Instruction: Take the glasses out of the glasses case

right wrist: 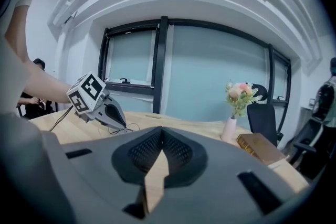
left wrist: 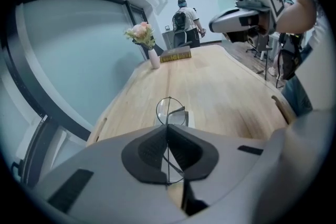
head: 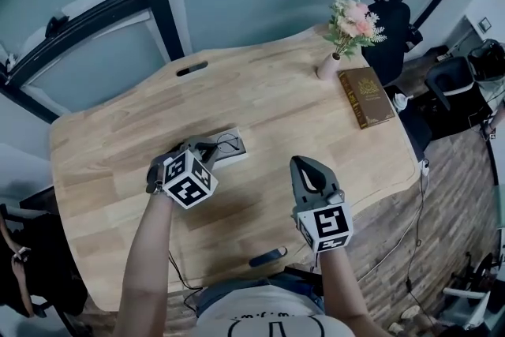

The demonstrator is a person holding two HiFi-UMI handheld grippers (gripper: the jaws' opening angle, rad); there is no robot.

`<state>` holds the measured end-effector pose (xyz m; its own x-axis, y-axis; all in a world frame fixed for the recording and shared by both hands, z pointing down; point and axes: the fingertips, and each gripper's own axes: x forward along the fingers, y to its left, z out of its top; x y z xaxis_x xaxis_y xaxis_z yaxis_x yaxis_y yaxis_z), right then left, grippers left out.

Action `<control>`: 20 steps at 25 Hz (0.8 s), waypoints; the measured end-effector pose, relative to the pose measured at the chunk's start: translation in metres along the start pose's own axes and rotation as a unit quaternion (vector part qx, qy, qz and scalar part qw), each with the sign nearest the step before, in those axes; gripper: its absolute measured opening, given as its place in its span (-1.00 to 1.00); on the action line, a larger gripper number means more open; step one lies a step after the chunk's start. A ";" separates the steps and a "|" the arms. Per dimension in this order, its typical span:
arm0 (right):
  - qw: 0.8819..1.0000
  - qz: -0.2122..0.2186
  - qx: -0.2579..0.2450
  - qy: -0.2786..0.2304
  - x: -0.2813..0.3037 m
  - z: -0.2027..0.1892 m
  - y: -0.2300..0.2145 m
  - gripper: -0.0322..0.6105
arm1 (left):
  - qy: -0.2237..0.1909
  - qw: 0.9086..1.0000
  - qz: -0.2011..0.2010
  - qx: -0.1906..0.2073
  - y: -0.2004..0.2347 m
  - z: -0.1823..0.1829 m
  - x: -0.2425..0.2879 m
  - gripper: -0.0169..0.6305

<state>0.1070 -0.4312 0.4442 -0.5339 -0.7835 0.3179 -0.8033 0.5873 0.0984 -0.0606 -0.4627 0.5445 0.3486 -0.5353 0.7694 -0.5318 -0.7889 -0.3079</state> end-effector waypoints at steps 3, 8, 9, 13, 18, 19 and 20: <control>1.000 -0.012 -0.001 -0.007 -0.015 0.005 0.002 -0.87 | -0.014 1.000 0.007 0.002 -0.003 0.011 -0.011 -0.88; 0.999 -0.033 0.010 -0.007 -0.039 -0.004 -0.002 -0.87 | -0.040 0.999 0.000 0.001 -0.012 0.038 -0.011 -0.88; 0.999 -0.039 0.013 -0.005 -0.044 -0.007 -0.006 -0.87 | -0.044 0.999 -0.004 0.004 -0.015 0.046 -0.008 -0.88; 0.997 -0.066 0.030 0.000 -0.062 -0.019 -0.026 -0.87 | -0.062 0.998 -0.023 0.014 -0.032 0.077 0.008 -0.88; 0.994 -0.097 0.050 0.012 -0.078 -0.038 -0.052 -0.87 | -0.069 0.995 -0.051 0.042 -0.055 0.111 0.041 -0.88; 0.993 -0.100 0.053 0.016 -0.081 -0.043 -0.057 -0.87 | -0.066 0.995 -0.057 0.049 -0.059 0.116 0.049 -0.88; 0.993 -0.103 0.057 0.019 -0.082 -0.047 -0.061 -0.87 | -0.062 0.994 -0.063 0.057 -0.063 0.120 0.057 -0.88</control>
<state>0.2124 -0.3929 0.4565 -0.3466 -0.8748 0.3385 -0.9200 0.3875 0.0593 0.0858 -0.4797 0.5405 0.5034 -0.4572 0.7332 -0.3894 -0.8775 -0.2799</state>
